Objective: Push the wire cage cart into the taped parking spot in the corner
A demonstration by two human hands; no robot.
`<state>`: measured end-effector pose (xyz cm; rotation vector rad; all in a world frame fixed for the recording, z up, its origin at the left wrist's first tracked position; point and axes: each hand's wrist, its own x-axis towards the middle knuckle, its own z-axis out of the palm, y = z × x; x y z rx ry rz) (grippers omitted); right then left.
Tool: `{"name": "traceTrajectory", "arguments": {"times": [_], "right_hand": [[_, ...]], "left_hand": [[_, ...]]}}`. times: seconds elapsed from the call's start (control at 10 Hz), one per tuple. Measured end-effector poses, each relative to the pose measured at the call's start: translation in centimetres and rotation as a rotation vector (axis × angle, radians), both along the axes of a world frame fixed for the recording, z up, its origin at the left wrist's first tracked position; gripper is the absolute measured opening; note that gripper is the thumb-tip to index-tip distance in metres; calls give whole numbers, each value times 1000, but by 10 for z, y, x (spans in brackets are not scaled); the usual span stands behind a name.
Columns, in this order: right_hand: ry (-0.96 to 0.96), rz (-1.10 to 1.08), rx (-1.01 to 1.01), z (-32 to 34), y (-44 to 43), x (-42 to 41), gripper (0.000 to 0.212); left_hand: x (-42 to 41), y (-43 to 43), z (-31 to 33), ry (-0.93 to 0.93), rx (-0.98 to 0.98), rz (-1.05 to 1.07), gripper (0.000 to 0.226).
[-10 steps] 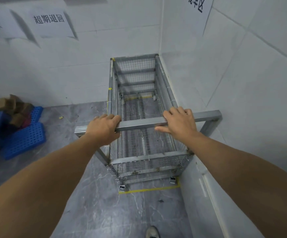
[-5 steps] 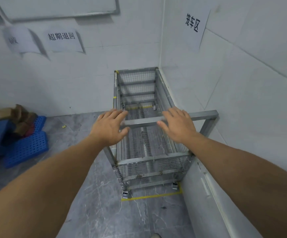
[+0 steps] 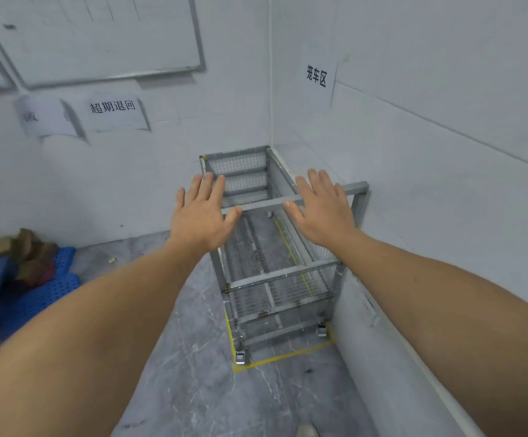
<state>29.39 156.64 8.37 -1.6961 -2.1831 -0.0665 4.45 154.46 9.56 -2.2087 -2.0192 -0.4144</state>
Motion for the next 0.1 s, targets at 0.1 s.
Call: {"name": "traceTrajectory", "arguments": {"times": [0.1], "right_hand": [[-6, -5, 25, 16, -26, -5, 68]], "left_hand": [[-4, -23, 11, -11, 63, 9, 75]]}}
